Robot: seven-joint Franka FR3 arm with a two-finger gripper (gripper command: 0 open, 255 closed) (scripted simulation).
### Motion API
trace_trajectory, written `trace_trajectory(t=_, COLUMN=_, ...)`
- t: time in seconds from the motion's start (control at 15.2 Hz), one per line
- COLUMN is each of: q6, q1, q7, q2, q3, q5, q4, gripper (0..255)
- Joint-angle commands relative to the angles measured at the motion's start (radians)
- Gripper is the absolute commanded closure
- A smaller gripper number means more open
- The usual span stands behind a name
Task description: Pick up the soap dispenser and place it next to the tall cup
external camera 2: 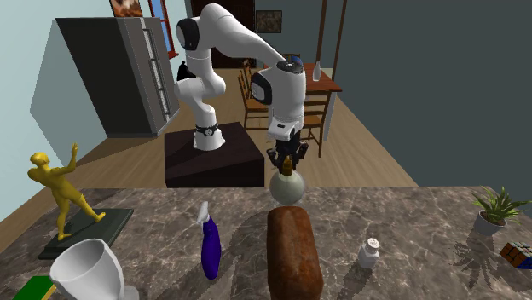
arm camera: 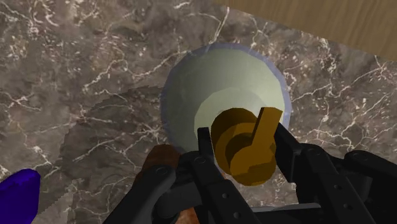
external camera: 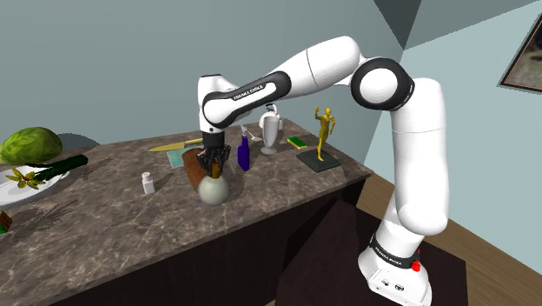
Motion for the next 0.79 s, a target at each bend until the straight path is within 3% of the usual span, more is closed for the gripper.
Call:
trace_trajectory(t=0.0, q6=-0.022, q1=-0.001, q7=0.0, q2=-0.016, q3=0.001, q5=0.003, q4=0.007, gripper=255)
trace_trajectory(t=0.73, q6=-0.153, q1=-0.003, q7=0.002, q2=-0.06, q3=0.005, q5=0.01, q4=0.094, gripper=255)
